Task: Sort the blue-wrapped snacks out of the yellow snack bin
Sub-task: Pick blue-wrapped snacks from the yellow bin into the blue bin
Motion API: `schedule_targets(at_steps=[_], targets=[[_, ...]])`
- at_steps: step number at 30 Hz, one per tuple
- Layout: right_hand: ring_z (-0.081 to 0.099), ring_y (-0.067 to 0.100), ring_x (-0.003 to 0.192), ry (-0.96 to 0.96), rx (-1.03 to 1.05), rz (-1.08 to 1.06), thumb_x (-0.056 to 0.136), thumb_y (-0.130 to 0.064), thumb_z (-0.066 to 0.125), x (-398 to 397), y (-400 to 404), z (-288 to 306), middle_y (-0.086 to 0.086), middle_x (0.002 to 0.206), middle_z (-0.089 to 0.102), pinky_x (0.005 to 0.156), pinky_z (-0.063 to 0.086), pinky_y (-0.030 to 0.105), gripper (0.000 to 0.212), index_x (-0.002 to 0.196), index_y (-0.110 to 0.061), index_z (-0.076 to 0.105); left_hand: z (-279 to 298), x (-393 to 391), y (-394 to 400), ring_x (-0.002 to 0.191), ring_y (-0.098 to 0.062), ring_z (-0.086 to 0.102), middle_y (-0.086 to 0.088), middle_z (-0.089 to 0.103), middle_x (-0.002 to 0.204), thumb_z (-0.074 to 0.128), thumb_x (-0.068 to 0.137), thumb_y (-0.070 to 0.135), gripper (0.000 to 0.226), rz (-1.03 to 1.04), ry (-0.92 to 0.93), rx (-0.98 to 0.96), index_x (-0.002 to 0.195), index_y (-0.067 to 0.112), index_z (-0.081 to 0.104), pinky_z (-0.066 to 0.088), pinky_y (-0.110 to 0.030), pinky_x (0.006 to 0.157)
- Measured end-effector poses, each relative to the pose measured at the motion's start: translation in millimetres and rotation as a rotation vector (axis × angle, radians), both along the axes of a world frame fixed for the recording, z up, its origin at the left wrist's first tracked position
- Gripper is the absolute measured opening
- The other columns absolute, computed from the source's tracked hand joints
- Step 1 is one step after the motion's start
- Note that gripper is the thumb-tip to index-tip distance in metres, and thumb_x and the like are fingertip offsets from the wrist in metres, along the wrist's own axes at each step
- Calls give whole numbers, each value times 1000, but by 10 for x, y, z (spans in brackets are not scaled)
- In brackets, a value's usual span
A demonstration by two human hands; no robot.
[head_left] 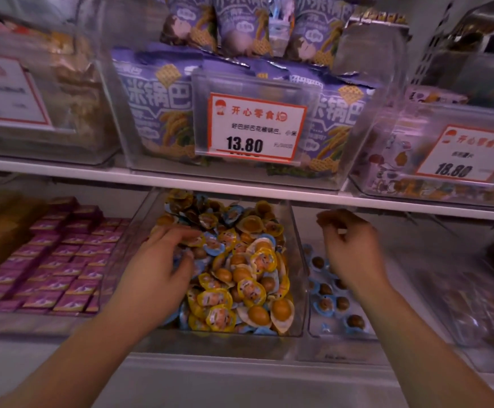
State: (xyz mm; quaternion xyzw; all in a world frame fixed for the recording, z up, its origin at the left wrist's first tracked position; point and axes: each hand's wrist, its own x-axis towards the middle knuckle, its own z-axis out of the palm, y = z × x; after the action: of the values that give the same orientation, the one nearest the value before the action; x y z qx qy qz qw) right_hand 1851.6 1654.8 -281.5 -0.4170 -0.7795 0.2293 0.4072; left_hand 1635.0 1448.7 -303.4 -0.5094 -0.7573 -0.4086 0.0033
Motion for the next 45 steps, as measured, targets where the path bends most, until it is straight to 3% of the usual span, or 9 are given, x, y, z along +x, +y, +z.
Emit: schedule_targets(at_steps=[3, 10, 17, 21, 23, 25, 30, 38, 45], targets=[[62, 17, 92, -73, 189, 225, 86, -24, 54, -291, -399, 96, 0, 100, 72, 81, 51, 31, 26, 105, -24, 71, -48, -13, -48, 111, -24, 58, 3, 56, 127, 64, 87, 12, 38, 25, 53, -103, 123, 25, 61, 48, -40, 94], [47, 33, 124, -1069, 432, 218, 94, -40, 39, -634, -567, -51, 9, 130, 56, 115, 21, 47, 47, 135, -19, 49, -129, -5, -93, 96, -30, 60, -3, 58, 123, 69, 88, 31, 33, 76, 271, -163, 119, 20, 67, 50, -40, 84], [52, 23, 122, -882, 330, 352, 85, -35, 57, -637, -558, 62, -3, 128, 60, 112, 30, 41, 49, 134, -36, 54, -31, 11, -51, 97, -25, 65, 1, 68, 102, 75, 82, 22, 21, 100, 388, -93, 103, 23, 73, 44, -41, 101], [64, 17, 101, -411, 86, 372, 84, -25, 66, -604, -532, 90, -6, 110, 68, 86, 53, 31, 35, 118, -34, 67, 71, 37, -47, 95, -6, 58, 9, 60, 103, 71, 88, 17, 20, 97, -2, 177, 105, 26, 68, 42, -9, 83], [67, 13, 96, -287, -14, 365, 86, -24, 66, -598, -475, 92, -9, 103, 71, 81, 55, 28, 31, 115, -32, 69, 116, 26, -59, 97, -3, 59, 12, 58, 105, 67, 91, 20, 20, 120, -192, 244, 104, 34, 63, 51, -21, 86], [66, 20, 103, -331, 48, 350, 89, -23, 63, -596, -405, 86, -4, 113, 72, 87, 54, 30, 32, 120, -28, 69, 166, -3, -103, 96, -4, 60, 14, 56, 105, 65, 91, 16, 24, 132, -194, 283, 98, 38, 57, 55, -34, 82], [48, 29, 127, -805, 325, 317, 92, -33, 57, -614, -305, 65, 3, 135, 57, 109, 37, 41, 47, 138, -34, 51, 229, -125, -270, 63, -2, 56, 21, 55, 78, 59, 85, 17, 27, 139, 162, 183, 91, 37, 42, 37, -16, 49], [15, 27, 146, -1040, 227, 408, 84, -49, 54, -587, -392, 97, -1, 157, 26, 117, 7, 59, 68, 148, -43, 31, 46, -4, -97, 54, -28, 60, -8, 61, 93, 81, 74, 38, 25, 117, 679, -333, 88, 20, 71, 40, -32, 48], [55, 21, 113, -792, 420, 295, 93, -43, 54, -656, -434, 181, -4, 119, 65, 97, 44, 35, 25, 103, -31, 73, -30, -23, -48, 87, -29, 65, 2, 55, 124, 54, 93, 44, 31, 208, 600, -330, 120, 28, 56, 46, -35, 65]])
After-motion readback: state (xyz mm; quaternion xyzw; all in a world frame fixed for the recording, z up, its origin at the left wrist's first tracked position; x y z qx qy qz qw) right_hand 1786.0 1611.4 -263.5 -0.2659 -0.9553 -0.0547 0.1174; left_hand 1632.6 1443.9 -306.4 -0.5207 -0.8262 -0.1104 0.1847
